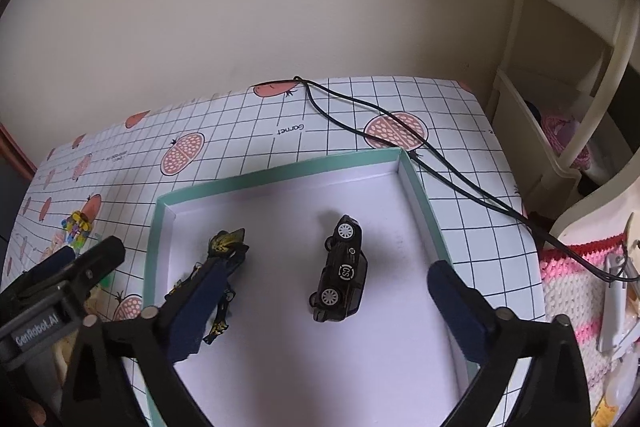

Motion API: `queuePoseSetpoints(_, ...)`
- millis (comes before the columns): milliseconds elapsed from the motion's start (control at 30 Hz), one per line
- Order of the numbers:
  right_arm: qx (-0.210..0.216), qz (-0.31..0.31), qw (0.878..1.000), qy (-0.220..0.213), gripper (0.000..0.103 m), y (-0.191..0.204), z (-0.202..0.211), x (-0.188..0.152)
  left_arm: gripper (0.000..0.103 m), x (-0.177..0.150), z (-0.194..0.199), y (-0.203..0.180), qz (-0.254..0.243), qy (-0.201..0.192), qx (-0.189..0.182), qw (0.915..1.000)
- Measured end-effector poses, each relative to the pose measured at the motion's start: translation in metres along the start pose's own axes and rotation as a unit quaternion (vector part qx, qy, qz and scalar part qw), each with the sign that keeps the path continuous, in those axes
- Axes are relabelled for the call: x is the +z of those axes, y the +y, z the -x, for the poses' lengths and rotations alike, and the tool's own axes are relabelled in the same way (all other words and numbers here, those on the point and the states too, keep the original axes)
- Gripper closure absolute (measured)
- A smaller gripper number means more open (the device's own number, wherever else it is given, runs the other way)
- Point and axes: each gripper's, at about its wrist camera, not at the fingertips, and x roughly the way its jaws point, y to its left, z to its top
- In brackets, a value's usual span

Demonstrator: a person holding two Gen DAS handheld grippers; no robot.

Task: Organize objects
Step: 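Withdraw both grippers from the tray back toward the remaining items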

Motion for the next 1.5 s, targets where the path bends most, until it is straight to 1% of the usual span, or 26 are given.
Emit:
queuePoseSetpoints(300, -0.010, 0.008, 1.000, 0.000, 0.000, 0.004, 0.000, -0.001, 0.000, 0.004, 0.004, 0.008, 0.012, -0.002, 0.005, 0.9999)
queuePoseSetpoints(467, -0.006, 0.004, 1.000, 0.001, 0.000, 0.007, 0.005, 0.001, 0.000, 0.006, 0.009, 0.011, 0.015, -0.001, 0.003, 0.9999)
queuePoseSetpoints(700, 0.031, -0.012, 0.999, -0.005, 0.000, 0.020, 0.033, 0.011, 0.000, 0.012, 0.032, 0.026, 0.018, -0.008, 0.000, 0.9998)
queuePoseSetpoints(833, 0.059, -0.010, 0.998, -0.018, 0.000, 0.035, 0.052, 0.015, 0.000, 0.015, 0.053, 0.047, 0.031, -0.006, -0.008, 0.9995)
queuePoseSetpoints(967, 0.085, 0.008, 0.996, -0.026, 0.000, 0.057, 0.072, 0.014, 0.000, 0.015, 0.075, 0.069, 0.029, -0.007, -0.003, 0.9996)
queuePoseSetpoints(1100, 0.109, 0.033, 0.993, -0.025, 0.000, 0.082, 0.086, 0.007, 0.000, 0.009, 0.097, 0.093, 0.026, -0.007, 0.005, 0.9996)
queuePoseSetpoints(1200, 0.119, 0.058, 0.991, -0.022, 0.005, 0.105, 0.094, -0.003, 0.000, 0.000, 0.109, 0.111, 0.024, -0.001, 0.009, 0.9997)
queuePoseSetpoints(1267, 0.124, 0.071, 0.990, -0.014, 0.010, 0.118, 0.094, -0.011, 0.000, -0.007, 0.118, 0.124, 0.034, -0.001, 0.010, 0.9994)
queuePoseSetpoints(1333, 0.134, 0.098, 0.986, -0.005, 0.011, 0.135, 0.092, -0.023, 0.000, -0.013, 0.123, 0.134, 0.045, 0.002, 0.011, 0.9989)
queuePoseSetpoints(1400, 0.139, 0.123, 0.983, 0.004, 0.015, 0.150, 0.090, -0.036, 0.000, -0.018, 0.126, 0.142, 0.059, 0.001, 0.005, 0.9982)
queuePoseSetpoints(1433, 0.144, 0.136, 0.980, 0.010, 0.019, 0.157, 0.088, -0.043, 0.000, -0.022, 0.129, 0.146, 0.066, -0.001, -0.001, 0.9978)
queuePoseSetpoints(1500, 0.149, 0.157, 0.976, 0.027, 0.022, 0.168, 0.081, -0.057, 0.000, -0.027, 0.131, 0.149, 0.072, -0.004, -0.010, 0.9974)
